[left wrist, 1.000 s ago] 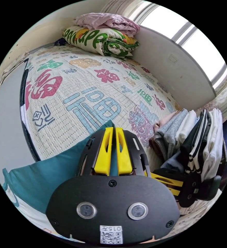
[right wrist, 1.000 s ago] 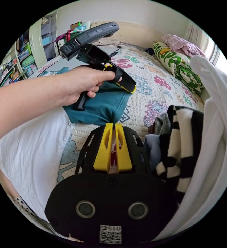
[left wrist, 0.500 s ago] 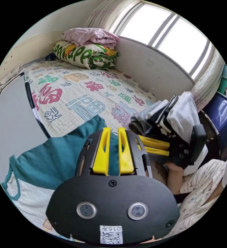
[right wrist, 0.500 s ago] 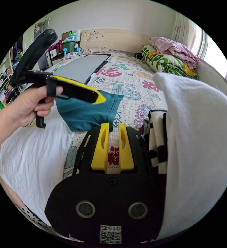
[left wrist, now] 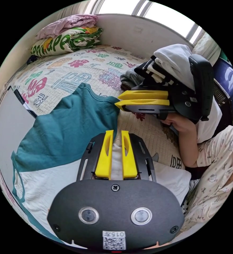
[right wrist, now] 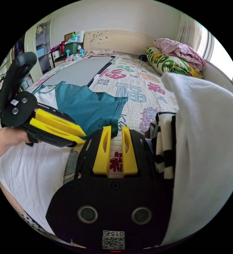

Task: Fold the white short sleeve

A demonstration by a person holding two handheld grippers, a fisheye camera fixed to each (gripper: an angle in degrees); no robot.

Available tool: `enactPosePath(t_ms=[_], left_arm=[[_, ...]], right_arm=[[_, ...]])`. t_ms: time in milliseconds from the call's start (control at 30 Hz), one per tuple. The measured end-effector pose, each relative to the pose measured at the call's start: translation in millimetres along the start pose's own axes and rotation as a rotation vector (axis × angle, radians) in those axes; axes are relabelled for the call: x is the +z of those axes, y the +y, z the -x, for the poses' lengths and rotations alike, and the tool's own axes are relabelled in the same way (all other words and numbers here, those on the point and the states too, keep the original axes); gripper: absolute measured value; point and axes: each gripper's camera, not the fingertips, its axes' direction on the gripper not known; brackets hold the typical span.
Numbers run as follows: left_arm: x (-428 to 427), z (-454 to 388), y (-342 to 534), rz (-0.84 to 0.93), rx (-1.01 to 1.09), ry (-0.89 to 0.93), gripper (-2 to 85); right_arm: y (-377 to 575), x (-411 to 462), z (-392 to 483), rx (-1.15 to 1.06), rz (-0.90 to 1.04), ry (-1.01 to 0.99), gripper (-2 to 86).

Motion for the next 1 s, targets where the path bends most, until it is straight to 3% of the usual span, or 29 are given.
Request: enactPosePath(t_ms=[433,633,733,900,1000], left_arm=[[1.4,24.2,20.9,-0.061,-0.09,0.141,5.4],[-35.4,82.0,24.0,-0.391,-0.3,0.174,5.4],[-4.2,115.6,-16.2,-0.326,-0.415,0.154,6.0],[62.2,110.8,-67.7,-0.077,-0.368,0.064,7.2],[68.8,104.2,-64.2,-0.094,-0.376,0.027,6.2]], right_arm=[[-12.6,68.7,-58.5,-0.076,0.115,0.018,-0.6],[-13.7,105.2,-94.2,-0.093,0.135,0.015,-0.4],[-11.7,125.7,-112.1,-0.105,0.147,0.028,-0.4],[-7.0,162.3,-142.7,-0.122,0.16,0.037,-0.3],[-3.6,187.3,-163.7,-0.126,0.164,0.039,-0.3]])
